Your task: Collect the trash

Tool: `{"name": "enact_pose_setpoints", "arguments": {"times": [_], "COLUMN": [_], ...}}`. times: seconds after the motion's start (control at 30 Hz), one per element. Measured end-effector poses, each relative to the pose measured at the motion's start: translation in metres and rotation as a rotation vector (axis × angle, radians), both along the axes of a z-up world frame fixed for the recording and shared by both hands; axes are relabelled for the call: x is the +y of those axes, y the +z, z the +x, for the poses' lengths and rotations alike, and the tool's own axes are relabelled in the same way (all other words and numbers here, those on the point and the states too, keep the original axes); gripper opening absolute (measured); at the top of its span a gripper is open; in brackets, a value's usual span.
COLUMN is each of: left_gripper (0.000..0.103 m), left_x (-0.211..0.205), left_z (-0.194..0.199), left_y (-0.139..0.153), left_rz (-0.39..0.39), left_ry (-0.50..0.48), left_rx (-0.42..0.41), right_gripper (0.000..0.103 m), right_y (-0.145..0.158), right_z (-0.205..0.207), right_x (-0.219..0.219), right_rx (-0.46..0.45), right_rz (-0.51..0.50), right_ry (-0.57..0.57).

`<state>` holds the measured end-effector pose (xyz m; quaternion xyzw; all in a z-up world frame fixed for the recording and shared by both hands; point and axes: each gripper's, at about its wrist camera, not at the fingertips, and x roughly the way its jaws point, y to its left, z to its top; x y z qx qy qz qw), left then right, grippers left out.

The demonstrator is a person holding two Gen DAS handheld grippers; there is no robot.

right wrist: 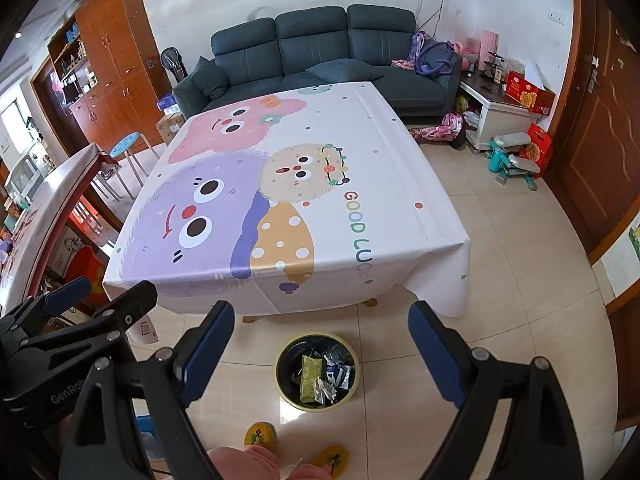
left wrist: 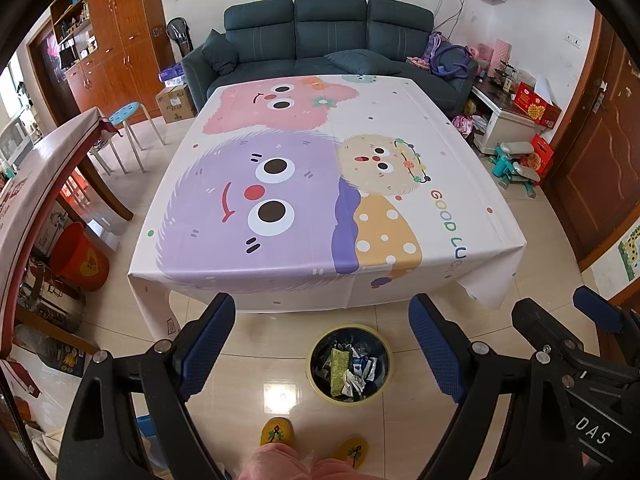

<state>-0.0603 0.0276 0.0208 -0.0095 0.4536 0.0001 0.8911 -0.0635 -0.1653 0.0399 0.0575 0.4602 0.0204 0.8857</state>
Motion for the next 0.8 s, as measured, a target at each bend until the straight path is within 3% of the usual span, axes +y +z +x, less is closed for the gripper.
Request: {"name": "enact_pose_setpoints", "arguments": {"times": [0.8], "left_gripper": [0.087], "left_x": [0.0033], "left_z": [-0.0044], "left_y": [-0.0042], "left_rz": [-0.001], "left_ry": [0.029], "left_rx": [0.005], "right_gripper": [0.090], "right_y": [0.0004], "right_z": [0.0010], "right_x": [0.0015], "right_rx": [-0.004], "right_rz": [-0.003], "right_ry": [0.020]}}
